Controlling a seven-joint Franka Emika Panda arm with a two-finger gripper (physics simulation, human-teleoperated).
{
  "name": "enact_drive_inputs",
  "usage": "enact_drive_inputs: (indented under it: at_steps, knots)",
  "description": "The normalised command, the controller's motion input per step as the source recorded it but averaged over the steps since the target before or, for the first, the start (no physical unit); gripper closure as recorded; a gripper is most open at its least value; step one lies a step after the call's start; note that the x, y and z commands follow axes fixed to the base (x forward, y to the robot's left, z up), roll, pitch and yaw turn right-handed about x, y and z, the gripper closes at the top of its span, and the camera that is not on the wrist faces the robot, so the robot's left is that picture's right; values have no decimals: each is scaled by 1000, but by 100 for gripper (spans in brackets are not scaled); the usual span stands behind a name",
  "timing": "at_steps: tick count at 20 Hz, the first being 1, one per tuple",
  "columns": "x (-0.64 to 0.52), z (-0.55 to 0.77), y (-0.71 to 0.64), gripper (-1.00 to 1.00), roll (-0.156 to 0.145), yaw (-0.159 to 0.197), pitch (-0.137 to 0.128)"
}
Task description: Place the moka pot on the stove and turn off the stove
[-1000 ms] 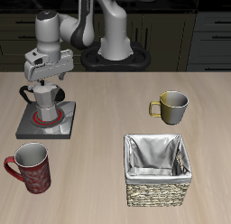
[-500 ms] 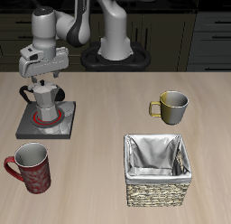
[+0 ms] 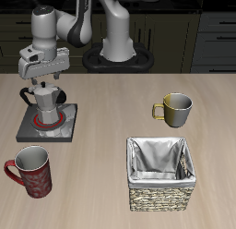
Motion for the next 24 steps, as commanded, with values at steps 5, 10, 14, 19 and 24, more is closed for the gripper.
enact_drive_inputs:
  at_steps: [5, 10, 14, 19, 24]
  knots:
    - [97, 73, 5, -100, 14, 4, 6]
    - [12, -180, 66, -100, 20, 23, 32]
    - [-18, -137, 73, -100, 12, 7, 21]
    - [-19, -139, 109, -100, 16, 13, 19]
    - [-90, -384, 52, -100, 3, 7, 53]
